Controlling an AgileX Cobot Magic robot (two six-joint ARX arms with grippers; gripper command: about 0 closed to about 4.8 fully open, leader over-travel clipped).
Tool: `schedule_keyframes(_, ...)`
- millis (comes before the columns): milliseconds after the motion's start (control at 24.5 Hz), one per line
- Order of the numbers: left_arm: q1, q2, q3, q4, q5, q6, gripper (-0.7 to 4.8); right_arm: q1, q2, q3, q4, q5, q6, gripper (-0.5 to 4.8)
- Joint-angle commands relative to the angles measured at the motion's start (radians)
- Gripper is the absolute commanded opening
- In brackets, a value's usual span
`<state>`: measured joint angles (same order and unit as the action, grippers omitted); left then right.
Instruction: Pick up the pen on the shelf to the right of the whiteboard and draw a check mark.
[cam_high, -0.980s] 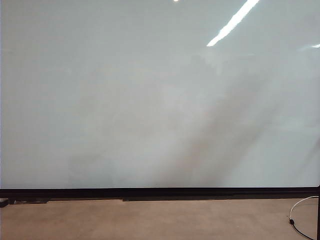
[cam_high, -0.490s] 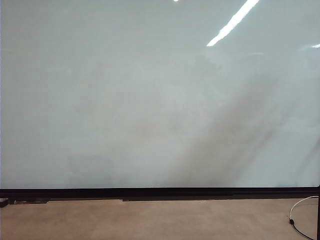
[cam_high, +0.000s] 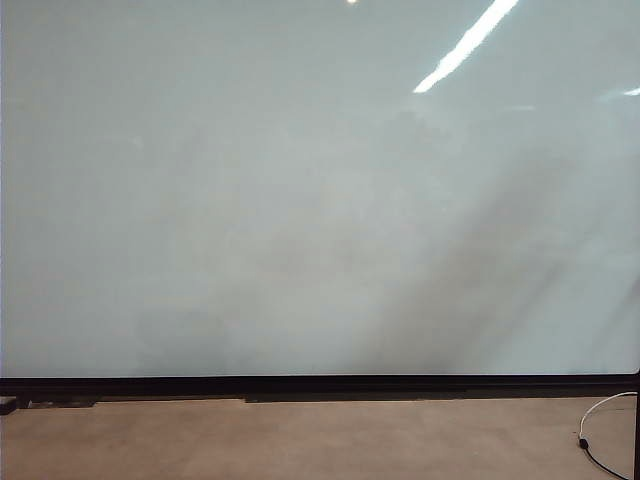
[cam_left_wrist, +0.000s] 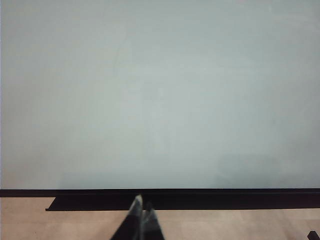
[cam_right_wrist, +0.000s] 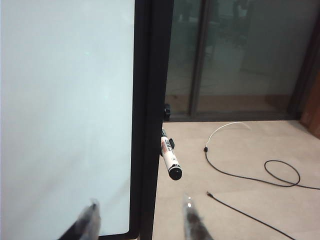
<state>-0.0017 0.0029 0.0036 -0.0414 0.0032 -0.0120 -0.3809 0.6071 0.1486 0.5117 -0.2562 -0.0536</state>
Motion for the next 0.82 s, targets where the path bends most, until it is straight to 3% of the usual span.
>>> schedule_keyframes(41,0.000,0.000,0.003,0.013,0.000,0.004,-0.05,-0.011,0.134,0.003,0.166,-0.040,0.002,2.13)
schedule_keyframes(408,0.000,0.000,0.003,0.013,0.000,0.004,-0.04,-0.011,0.625,0.020,0.624,-0.099,0.035,2.23)
schedule_keyframes(531,0.000,0.000,0.003,0.013,0.000,0.004,-0.05,-0.011,0.745,0.051,0.715,-0.110,0.035,2.56)
schedule_keyframes(816,0.000,0.000,0.003,0.013,0.000,0.004,-0.04,-0.013,0.862,0.128,0.753,-0.128,0.017,2.58)
